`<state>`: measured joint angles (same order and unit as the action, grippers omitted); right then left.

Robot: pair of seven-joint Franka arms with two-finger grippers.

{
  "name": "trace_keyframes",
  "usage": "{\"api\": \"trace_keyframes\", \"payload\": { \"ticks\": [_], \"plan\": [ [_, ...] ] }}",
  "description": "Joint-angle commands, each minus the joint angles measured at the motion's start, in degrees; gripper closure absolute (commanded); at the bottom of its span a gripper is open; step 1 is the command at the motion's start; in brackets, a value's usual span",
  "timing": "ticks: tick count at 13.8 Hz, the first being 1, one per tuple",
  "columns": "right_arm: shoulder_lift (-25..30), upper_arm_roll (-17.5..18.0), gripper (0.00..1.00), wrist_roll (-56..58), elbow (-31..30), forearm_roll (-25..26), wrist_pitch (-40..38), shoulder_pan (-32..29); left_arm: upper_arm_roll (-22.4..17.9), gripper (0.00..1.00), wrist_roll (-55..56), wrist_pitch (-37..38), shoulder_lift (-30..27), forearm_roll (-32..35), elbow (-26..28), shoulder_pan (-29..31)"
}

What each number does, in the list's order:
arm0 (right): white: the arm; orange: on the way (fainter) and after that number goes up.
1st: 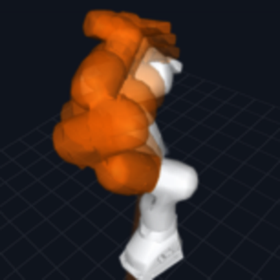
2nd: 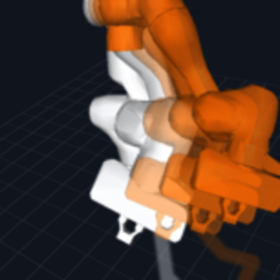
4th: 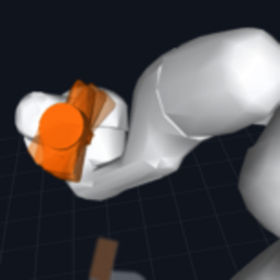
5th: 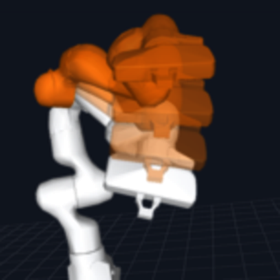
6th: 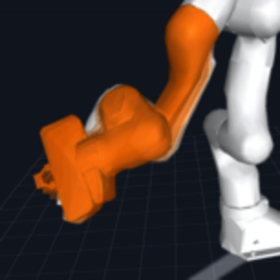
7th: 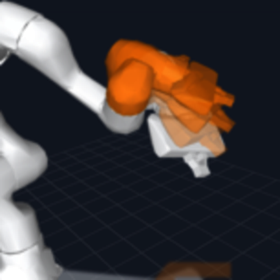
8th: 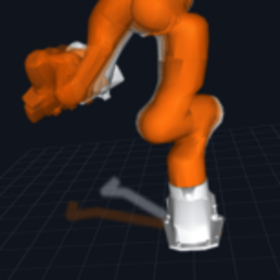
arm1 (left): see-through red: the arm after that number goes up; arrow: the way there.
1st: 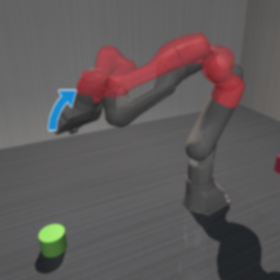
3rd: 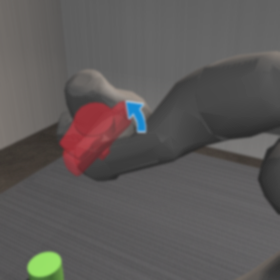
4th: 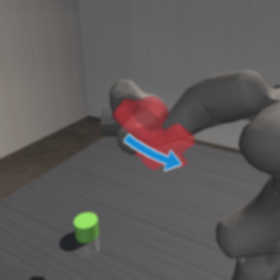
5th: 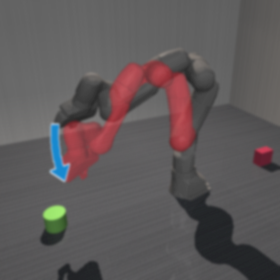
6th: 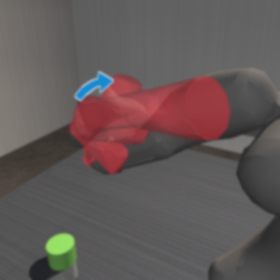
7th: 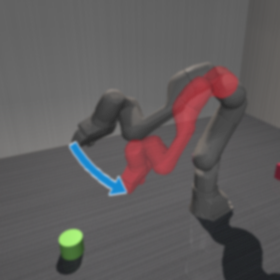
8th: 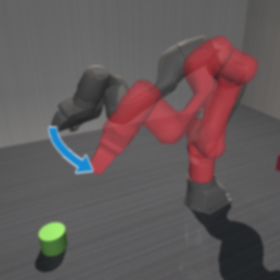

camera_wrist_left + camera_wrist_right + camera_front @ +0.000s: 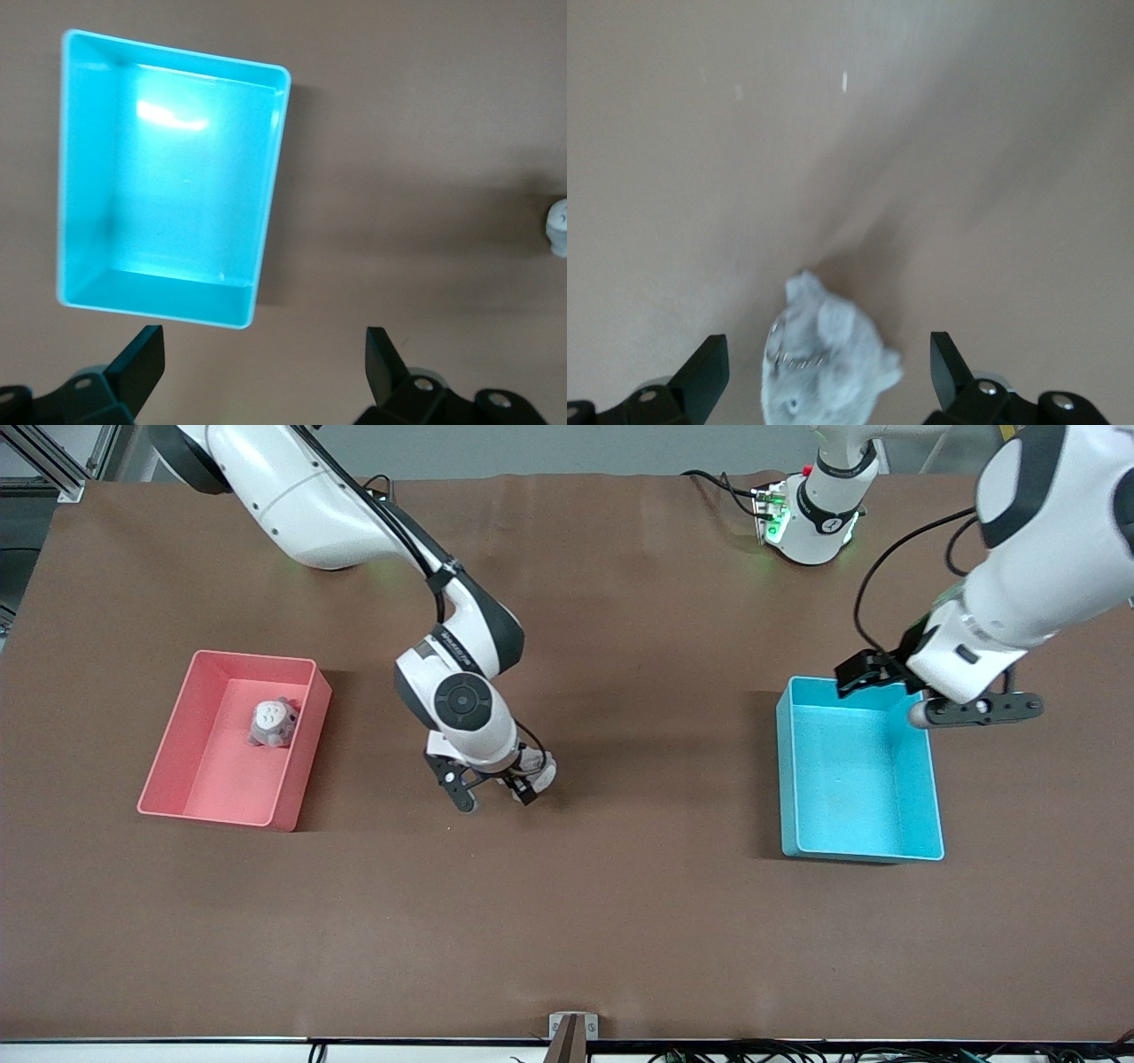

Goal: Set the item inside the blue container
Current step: 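Set the plush on the table and open the right gripper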

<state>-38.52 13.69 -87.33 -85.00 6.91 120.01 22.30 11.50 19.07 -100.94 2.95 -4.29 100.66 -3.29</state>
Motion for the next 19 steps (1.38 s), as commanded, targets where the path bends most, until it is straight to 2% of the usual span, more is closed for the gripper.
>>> {"api": "trace_keyframes", "payload": {
  "ticks": [1, 4, 6, 8, 11, 14, 16, 19],
  "plan": [
    [7.74, 1.08, 0.00, 11.70, -3.85, 0.29, -6.96, -5.84, 3.08, 0.00, 4.99, -5.39, 0.12, -0.72, 5.15, -0.05],
    [16.35, 1.17, 0.00, 28.21, -11.56, -0.58, -9.36, -13.31, 7.64, 0.00, 13.67, -10.57, 4.60, -0.72, 5.60, -0.66],
    [21.62, 1.17, 0.00, 39.37, -17.27, -1.20, -9.27, -18.49, 8.63, 0.00, 24.12, -15.14, 8.46, -0.19, 4.72, -4.25],
    [26.02, 1.17, 0.00, 51.32, -22.29, -1.29, -9.18, -24.55, 8.45, 0.00, 36.59, -20.76, 13.64, 0.60, 2.01, -9.17],
    [29.73, 1.08, 0.00, 69.17, -29.24, -1.38, -6.12, -34.75, 8.63, 0.00, 53.21, -24.30, 23.65, 8.31, -6.41, -15.32],
    [31.93, 0.82, 0.00, 81.67, -38.81, -2.77, 3.18, -41.53, 8.11, 0.00, 68.42, -24.30, 34.03, 11.32, -17.57, -21.03],
    [31.67, 0.55, 0.00, 88.18, -44.78, -7.07, 10.90, -44.17, 7.14, 0.00, 75.99, -25.70, 37.21, 13.77, -19.88, -24.21],
    [30.97, 0.46, 0.00, 88.65, -52.61, -7.70, 21.89, -44.18, 4.60, 0.00, 92.94, -32.72, 39.33, 15.01, -19.98, -28.95]
  ]
}}
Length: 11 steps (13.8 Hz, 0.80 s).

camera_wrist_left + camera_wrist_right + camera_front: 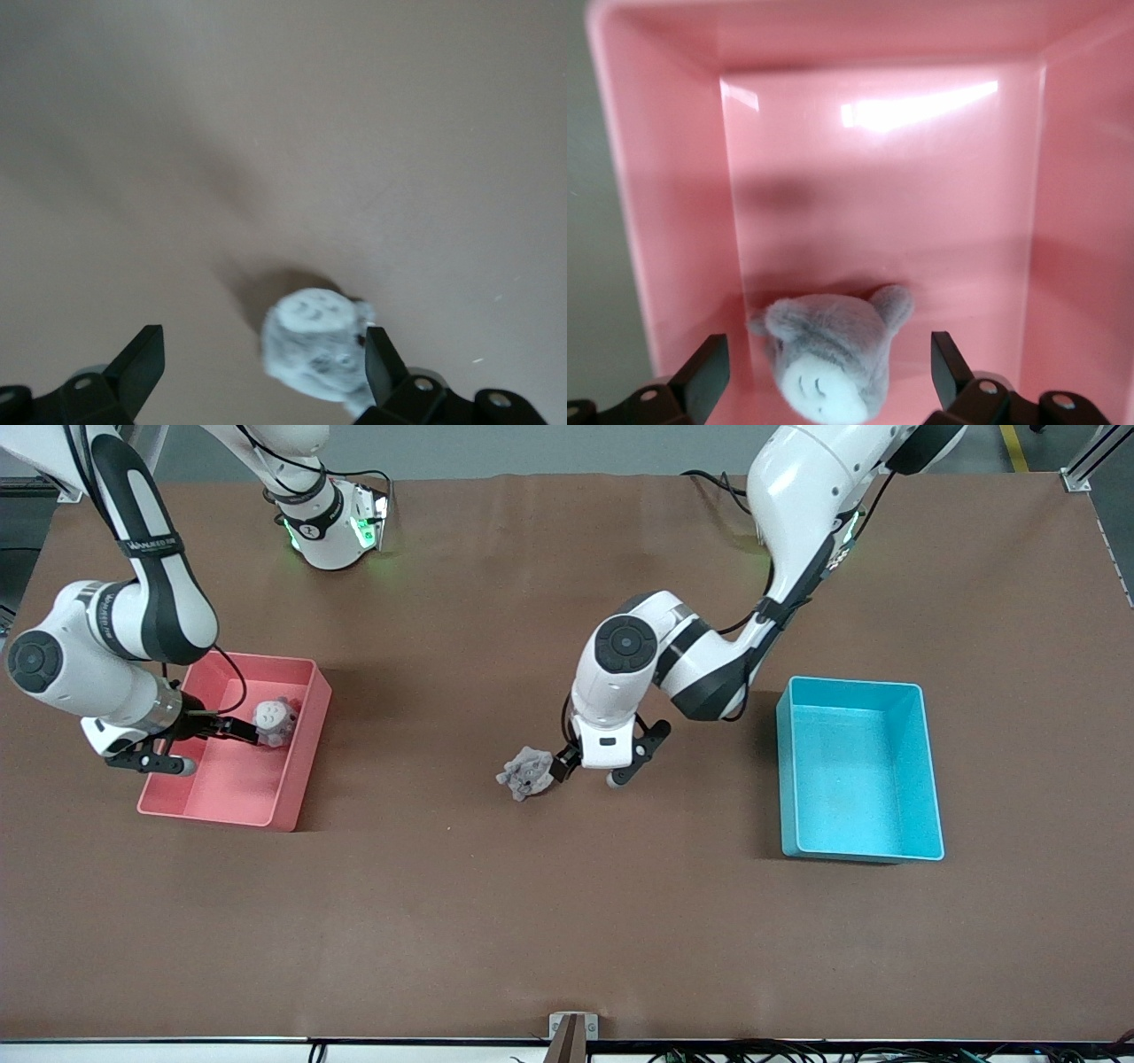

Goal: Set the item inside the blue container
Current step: 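Grasp the plush with the left gripper while the right gripper returns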

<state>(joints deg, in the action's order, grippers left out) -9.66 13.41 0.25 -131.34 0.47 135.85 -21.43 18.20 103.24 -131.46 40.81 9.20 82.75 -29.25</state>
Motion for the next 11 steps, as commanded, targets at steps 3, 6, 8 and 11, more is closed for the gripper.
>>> {"api": "trace_keyframes", "payload": {
  "ticks": [3, 6, 8, 11],
  "plan": [
    [-0.62, 0.74, 0.00, 1.15, -9.10, -1.26, 10.74, -0.46, -6.32, 0.00, 21.44, -7.22, 3.30, 1.53, -2.42, -8.35],
    [-2.99, 0.74, 0.00, 0.98, -9.55, -1.26, 11.71, -0.98, -10.81, 0.00, 28.32, -8.73, 6.72, 1.35, -5.65, -13.10],
    [-3.70, 0.74, 0.14, 1.07, -9.55, -1.26, 11.63, -1.42, -12.48, 0.00, 29.82, -8.73, 9.62, 1.35, -8.99, -15.39],
    [-3.53, 0.74, 0.90, 0.54, -9.02, -1.26, 10.84, -1.33, -15.03, 0.00, 30.00, -11.00, 11.48, 1.26, -10.42, -17.42]
  ]
}}
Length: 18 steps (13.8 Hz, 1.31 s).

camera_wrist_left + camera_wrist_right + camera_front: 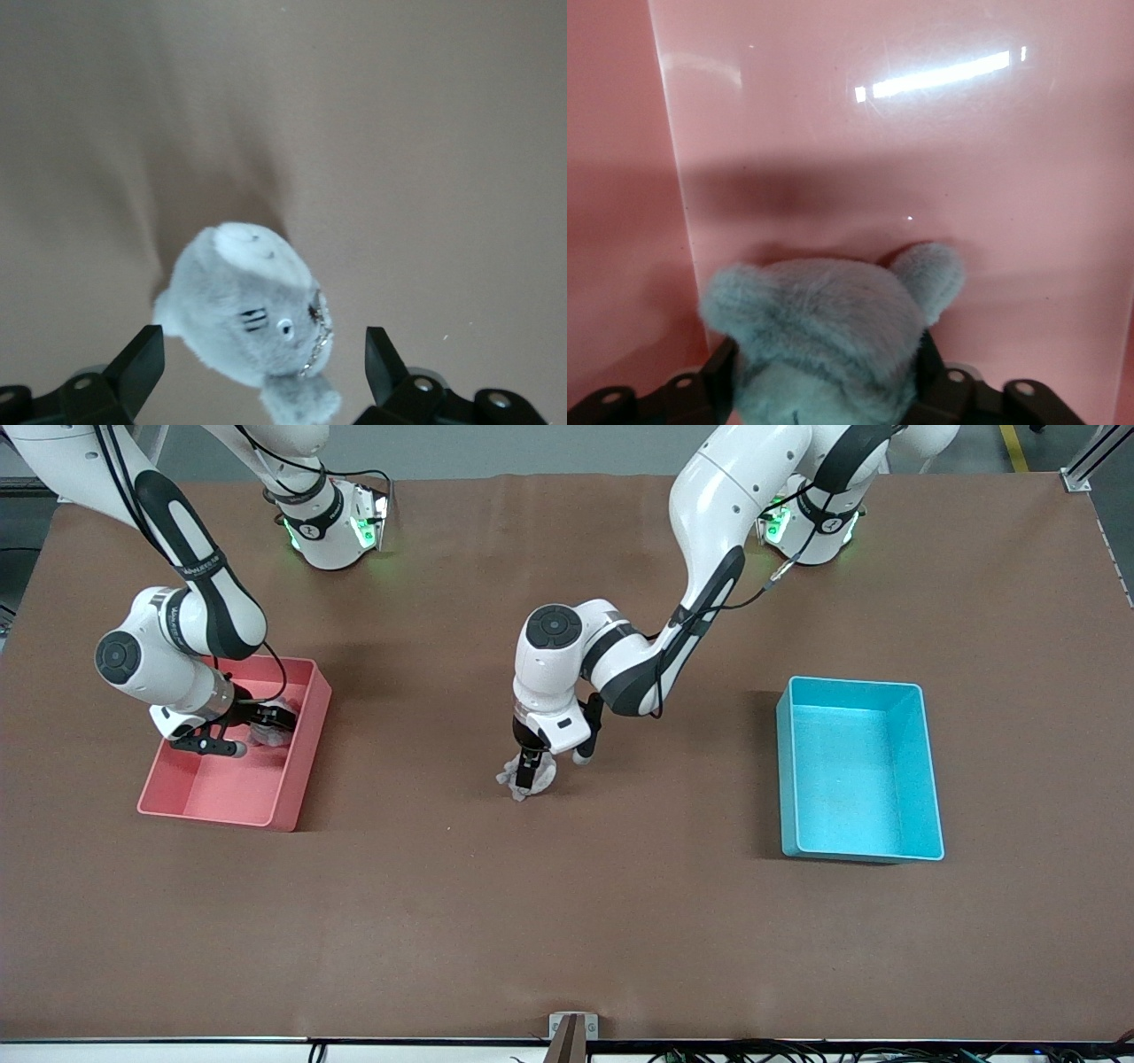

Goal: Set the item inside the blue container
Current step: 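Carry the plush to the blue box while the right gripper grasps another plush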

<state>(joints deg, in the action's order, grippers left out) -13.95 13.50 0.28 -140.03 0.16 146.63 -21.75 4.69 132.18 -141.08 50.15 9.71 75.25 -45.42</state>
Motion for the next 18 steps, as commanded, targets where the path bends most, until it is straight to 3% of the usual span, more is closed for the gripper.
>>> {"api": "trace_keyframes", "payload": {
  "ticks": [1, 4, 6, 8, 10, 11, 14, 16, 18],
  "plan": [
    [0.94, 0.65, 0.97, 0.51, -0.07, -0.95, -0.63, -1.01, -1.70, 0.00, 1.06, -1.83, 2.67, 0.84, -2.91, -1.33],
    [3.66, 0.65, 0.99, 0.51, 6.75, -1.04, -12.71, -0.93, -5.11, 0.03, 1.06, -3.24, 4.96, 1.01, -2.92, -4.48],
    [4.11, 0.65, 0.98, -1.32, 18.67, -1.04, -29.81, -0.49, -6.45, 0.32, 0.63, -3.24, 5.14, 1.01, -2.74, -5.38],
    [3.93, 1.00, 0.98, -6.92, 29.85, -0.95, -43.38, 1.52, -6.53, 0.76, -0.16, -2.71, 4.70, 1.89, -2.56, -5.29],
    [3.93, 1.09, 0.99, -16.31, 34.80, -1.04, -48.26, 5.99, -6.80, 0.93, -1.65, -0.53, 4.00, 2.94, -2.56, -5.20],
    [3.93, 1.17, 0.99, -22.10, 35.34, -1.39, -48.28, 8.63, -6.89, 0.99, -3.58, 2.53, 2.60, 3.73, -2.56, -4.85],
    [3.23, 1.09, 0.99, -36.01, 36.84, -4.90, -45.91, 16.11, -6.45, 0.99, -10.86, 10.09, -4.58, 3.74, -1.34, -1.09],
    [1.31, 1.09, 1.00, -44.45, 37.98, -5.17, -42.32, 21.02, -4.70, 1.00, -21.99, 16.85, -10.47, 2.60, 0.15, 3.04],
    [-2.55, 1.09, 1.00, -53.84, 39.65, -5.17, -37.49, 25.94, -1.98, 0.99, -37.53, 23.09, -15.40, -2.65, 1.39, 9.18]
  ]
}}
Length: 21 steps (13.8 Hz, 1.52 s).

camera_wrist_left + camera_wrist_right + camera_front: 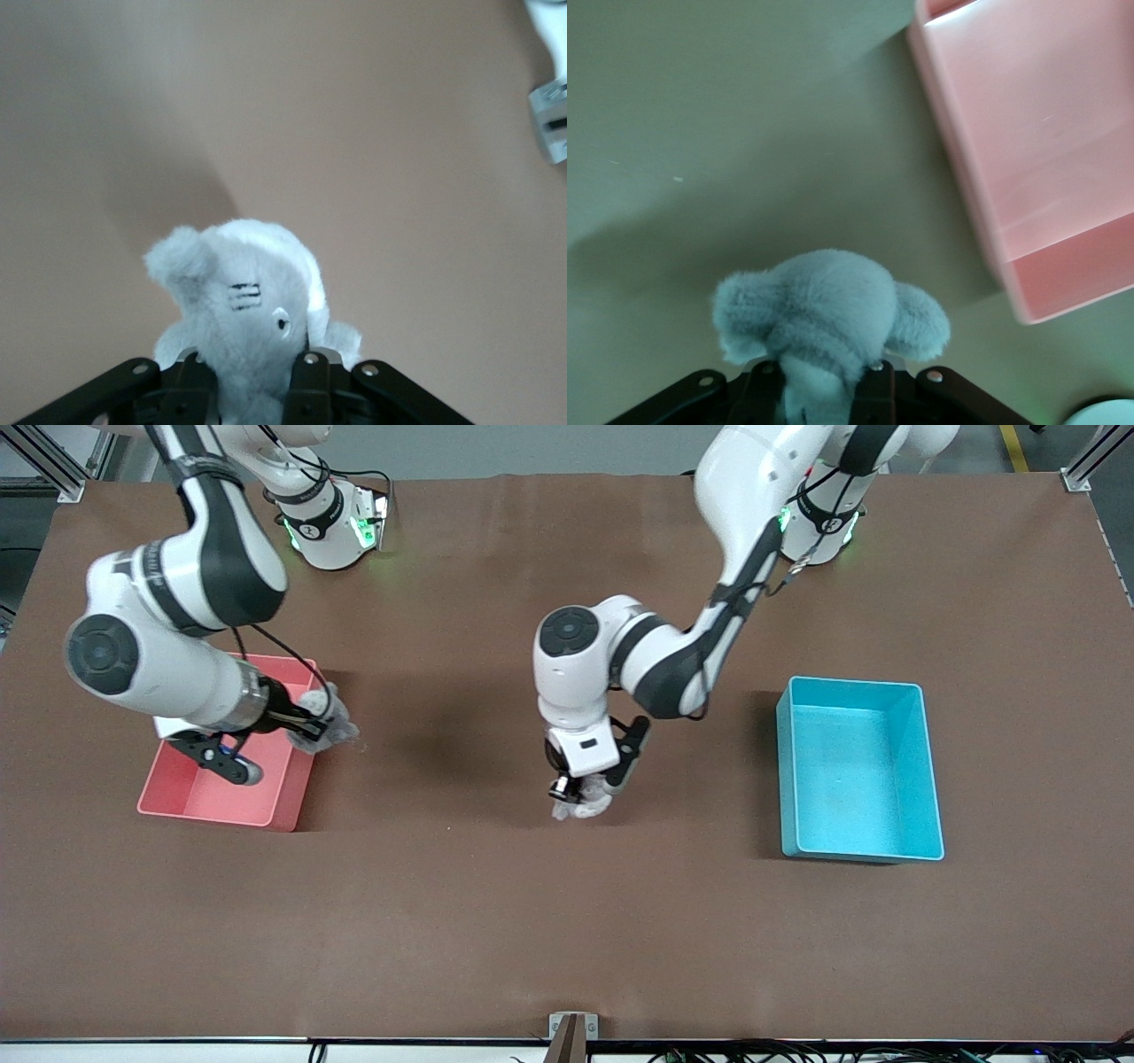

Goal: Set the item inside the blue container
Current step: 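Carry the plush to the blue box while the right gripper grasps another plush, then release the plush into the blue box while the right gripper carries another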

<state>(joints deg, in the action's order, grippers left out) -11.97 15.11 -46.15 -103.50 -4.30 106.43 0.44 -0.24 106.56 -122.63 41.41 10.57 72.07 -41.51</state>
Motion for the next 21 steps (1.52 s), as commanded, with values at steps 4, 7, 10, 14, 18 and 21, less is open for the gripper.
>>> {"api": "trace_keyframes", "payload": {
  "ticks": [4, 7, 10, 14, 18, 21],
  "plan": [
    [-15.16, -0.60, 1.00, -24.74, 9.26, 0.87, 11.67, 13.42, 3.14, 1.00, -30.83, 16.62, -13.71, -5.30, 8.94, 12.84],
    [-23.07, -0.69, 1.00, -40.02, 12.95, 8.75, 16.96, 20.54, 2.97, 0.99, -49.00, 16.55, -20.03, -3.29, 20.36, 22.31],
    [-29.76, -0.87, 1.00, -51.81, 17.18, 14.22, 20.29, 26.09, 2.97, 0.98, -60.48, 16.11, -21.02, -2.66, 23.98, 29.80],
    [-31.80, -1.04, 0.90, -55.89, 17.27, 15.63, 22.42, 28.48, 2.97, 0.49, -61.29, 8.92, -18.30, -2.66, 29.26, 35.79],
    [-31.37, -1.04, 0.00, -54.93, 17.45, 17.39, 22.15, 27.69, 3.05, 0.00, -63.05, 8.02, -18.73, -2.66, 29.71, 37.03],
    [-30.31, -0.69, 0.00, -50.64, 20.95, 16.61, 15.86, 25.85, 3.75, 0.00, -62.79, 8.37, -20.05, -2.92, 29.71, 36.41]
  ]
}}
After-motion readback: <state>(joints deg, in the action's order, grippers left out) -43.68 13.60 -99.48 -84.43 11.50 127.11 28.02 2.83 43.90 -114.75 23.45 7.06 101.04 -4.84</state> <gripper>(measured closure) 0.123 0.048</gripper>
